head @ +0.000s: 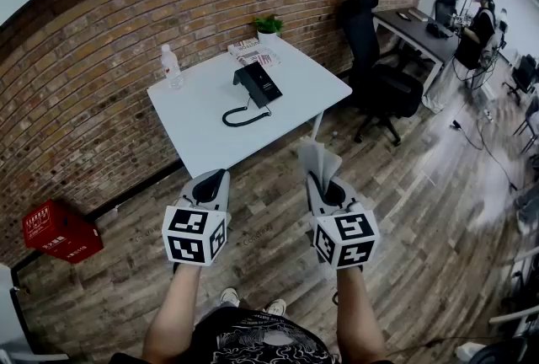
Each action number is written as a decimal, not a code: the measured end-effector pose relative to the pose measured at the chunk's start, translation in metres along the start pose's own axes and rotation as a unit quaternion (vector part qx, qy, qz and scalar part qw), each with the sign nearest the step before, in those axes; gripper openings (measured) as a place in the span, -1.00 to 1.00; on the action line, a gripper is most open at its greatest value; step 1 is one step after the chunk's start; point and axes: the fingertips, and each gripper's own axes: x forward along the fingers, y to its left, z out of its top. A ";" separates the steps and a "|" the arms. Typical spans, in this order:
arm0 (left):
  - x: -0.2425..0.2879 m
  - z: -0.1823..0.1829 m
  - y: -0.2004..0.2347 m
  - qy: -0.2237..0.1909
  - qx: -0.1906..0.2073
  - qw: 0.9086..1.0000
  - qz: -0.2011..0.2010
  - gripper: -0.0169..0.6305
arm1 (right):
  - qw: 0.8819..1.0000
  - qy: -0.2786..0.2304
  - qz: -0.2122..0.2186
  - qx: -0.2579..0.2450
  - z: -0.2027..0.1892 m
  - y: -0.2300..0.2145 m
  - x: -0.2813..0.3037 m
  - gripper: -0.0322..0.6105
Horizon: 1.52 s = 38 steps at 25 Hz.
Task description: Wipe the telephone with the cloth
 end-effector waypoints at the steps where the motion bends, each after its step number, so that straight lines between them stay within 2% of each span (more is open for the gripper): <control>1: 0.002 0.000 -0.005 0.001 0.001 1.000 0.001 -0.93 | 1.000 0.000 0.002 0.001 -0.001 -0.004 -0.002 -0.87; 9: 0.017 -0.006 -0.036 0.010 0.000 1.000 0.008 -0.93 | 1.000 0.000 0.017 0.001 -0.012 -0.032 -0.012 -0.87; 17: 0.048 -0.005 -0.033 0.014 0.003 1.000 0.016 -0.93 | 1.000 0.002 0.025 0.006 -0.014 -0.055 0.012 -0.87; 26: 0.127 0.006 0.022 0.015 -0.009 1.000 0.013 -0.93 | 0.999 0.023 0.022 -0.002 -0.010 -0.079 0.099 -0.87; 38: 0.231 0.032 0.120 0.031 -0.027 0.999 -0.002 -0.93 | 0.998 0.059 0.018 -0.015 0.025 -0.093 0.237 -0.87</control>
